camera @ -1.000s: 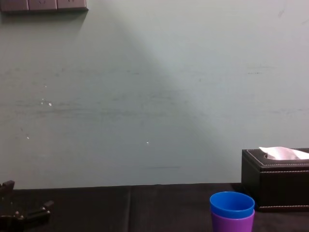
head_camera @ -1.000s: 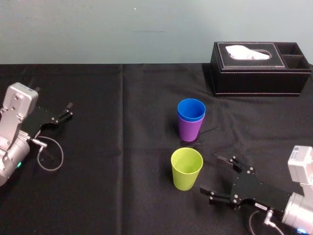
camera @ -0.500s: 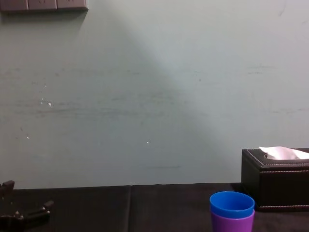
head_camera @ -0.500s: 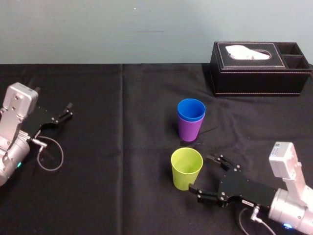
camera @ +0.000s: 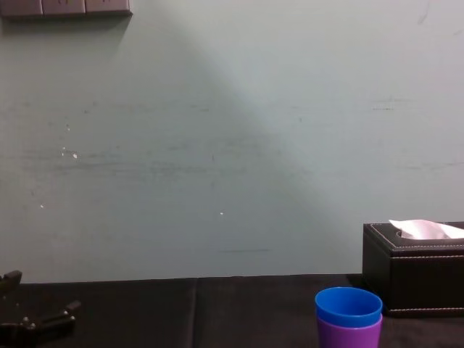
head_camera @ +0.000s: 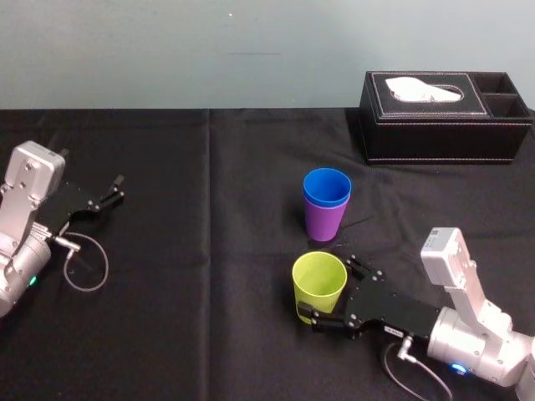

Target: Stack the three plastic cups sequentially using one hand.

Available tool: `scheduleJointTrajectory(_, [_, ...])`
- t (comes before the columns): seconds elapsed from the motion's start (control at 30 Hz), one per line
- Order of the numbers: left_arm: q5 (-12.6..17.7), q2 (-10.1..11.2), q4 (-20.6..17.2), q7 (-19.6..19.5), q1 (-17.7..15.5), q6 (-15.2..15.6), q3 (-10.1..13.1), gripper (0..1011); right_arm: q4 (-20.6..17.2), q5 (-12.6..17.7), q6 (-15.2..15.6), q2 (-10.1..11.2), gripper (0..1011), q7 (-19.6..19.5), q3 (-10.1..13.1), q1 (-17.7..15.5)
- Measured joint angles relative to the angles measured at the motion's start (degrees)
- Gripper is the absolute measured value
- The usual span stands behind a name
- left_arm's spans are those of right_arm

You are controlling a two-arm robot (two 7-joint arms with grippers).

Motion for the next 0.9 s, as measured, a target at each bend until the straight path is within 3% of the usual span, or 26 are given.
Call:
scheduleJointTrajectory(0.13, [0.0,0.0,0.0,0.0,0.0,0.0,0.0,1011,0.7,0.0,0.2,-1.0,1000,-0.3,-0.5,1.0])
scheduleJointTrajectory(0.4, [0.0,0.0,0.0,0.0,0.0,0.0,0.0,1011,0.6,0.0,0.2,-0.7,997,-0.3,-0.4,0.7])
scheduleJointTrajectory(0.53, [0.0,0.0,0.0,0.0,0.0,0.0,0.0,1011,0.5,0.0,0.2,-0.6,929,-0.3,-0.3,0.6])
scheduleJointTrajectory(0.67, [0.0,0.0,0.0,0.0,0.0,0.0,0.0,1011,0.4,0.0,0.1,-0.6,800,-0.3,-0.3,0.5])
scheduleJointTrajectory(0.9, [0.0,0.0,0.0,0.0,0.0,0.0,0.0,1011,0.3,0.1,0.1,-0.5,734,-0.2,-0.2,0.5])
